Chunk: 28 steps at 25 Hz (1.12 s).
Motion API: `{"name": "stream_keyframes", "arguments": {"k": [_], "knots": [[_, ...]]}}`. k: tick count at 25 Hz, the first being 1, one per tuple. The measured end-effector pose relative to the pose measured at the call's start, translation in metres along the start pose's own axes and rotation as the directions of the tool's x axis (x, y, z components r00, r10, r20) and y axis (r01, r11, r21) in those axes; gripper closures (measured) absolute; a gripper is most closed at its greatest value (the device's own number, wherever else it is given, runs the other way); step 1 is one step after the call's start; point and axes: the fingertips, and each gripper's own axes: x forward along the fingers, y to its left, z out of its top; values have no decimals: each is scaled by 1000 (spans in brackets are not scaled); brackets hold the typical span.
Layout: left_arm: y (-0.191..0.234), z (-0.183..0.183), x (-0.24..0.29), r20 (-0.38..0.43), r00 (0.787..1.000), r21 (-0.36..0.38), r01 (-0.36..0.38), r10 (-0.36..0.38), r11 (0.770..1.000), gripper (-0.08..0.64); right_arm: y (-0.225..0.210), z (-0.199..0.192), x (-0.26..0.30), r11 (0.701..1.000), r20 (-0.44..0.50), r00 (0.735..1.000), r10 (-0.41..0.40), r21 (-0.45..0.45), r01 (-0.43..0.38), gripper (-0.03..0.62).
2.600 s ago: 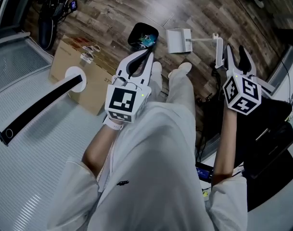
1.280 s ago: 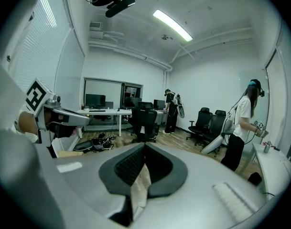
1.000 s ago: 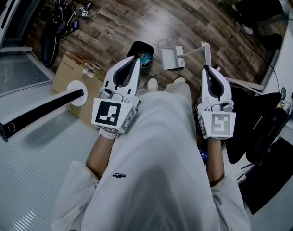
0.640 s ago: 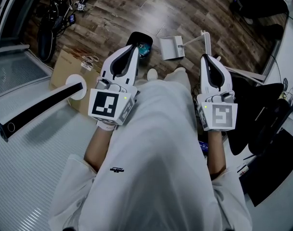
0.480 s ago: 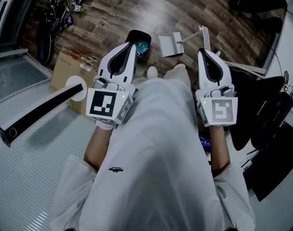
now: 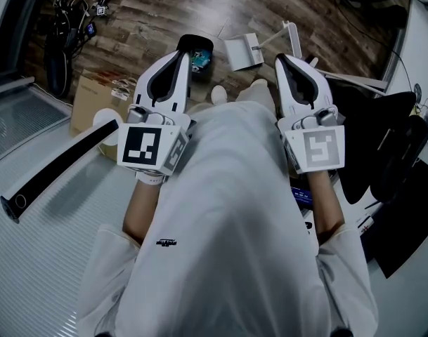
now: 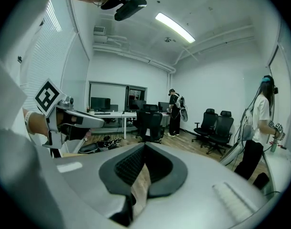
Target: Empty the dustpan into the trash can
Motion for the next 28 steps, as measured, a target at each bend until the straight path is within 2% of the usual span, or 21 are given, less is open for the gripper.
{"name": "stream_keyframes", "arguments": {"k": [7,22,28], "knots": [[-5,-3,-1,-1,1000,-1,6,-6,1000,553,-4,-6,-4,1000,-16,1000,-13,-4,13,580],[-24,-4,-6,4,1000,5,9,-9,1000,552,-11,13,-12,999,-64,997,-41,26,42,581],[-31,-8,-8,-4,1000,6,14,-14,1000,554,-10,-3,-22,999,-32,999,-34,27,34,581]]}}
